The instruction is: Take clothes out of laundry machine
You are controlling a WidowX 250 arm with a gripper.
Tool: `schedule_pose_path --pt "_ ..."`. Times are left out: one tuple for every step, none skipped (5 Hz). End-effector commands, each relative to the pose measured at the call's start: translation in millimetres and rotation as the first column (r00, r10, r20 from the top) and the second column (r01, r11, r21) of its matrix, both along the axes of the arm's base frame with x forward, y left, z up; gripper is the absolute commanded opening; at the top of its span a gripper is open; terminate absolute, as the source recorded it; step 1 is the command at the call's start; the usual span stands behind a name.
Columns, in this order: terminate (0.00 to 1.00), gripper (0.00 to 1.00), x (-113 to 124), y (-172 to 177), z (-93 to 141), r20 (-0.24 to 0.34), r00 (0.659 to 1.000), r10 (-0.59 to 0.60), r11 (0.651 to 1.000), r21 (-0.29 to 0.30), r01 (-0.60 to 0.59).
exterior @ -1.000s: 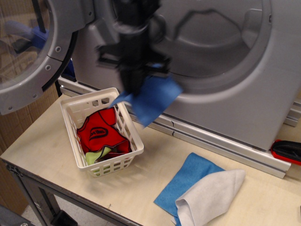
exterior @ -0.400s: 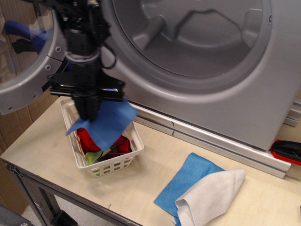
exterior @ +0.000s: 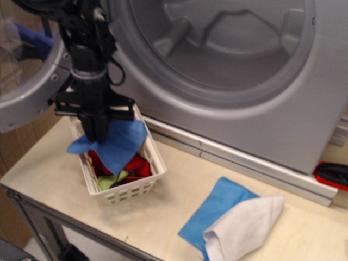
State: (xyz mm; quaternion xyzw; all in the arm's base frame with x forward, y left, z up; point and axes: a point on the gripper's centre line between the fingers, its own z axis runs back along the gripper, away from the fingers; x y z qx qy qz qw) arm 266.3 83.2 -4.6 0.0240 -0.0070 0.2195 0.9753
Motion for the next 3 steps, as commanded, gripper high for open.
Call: schedule_pose_path --pt "0.0 0.0 26.4 -13.5 5.7 0.124 0.991 -0.041 0.999 0.013 0.039" --pt "0.0 1.0 21.6 -14.6 6.5 0.102 0.995 -0.011 1.0 -0.005 0.012" --pt "0.0 1.0 18.4 -15.3 14.8 0.083 0.995 0.05 0.998 -0.046 -0.046"
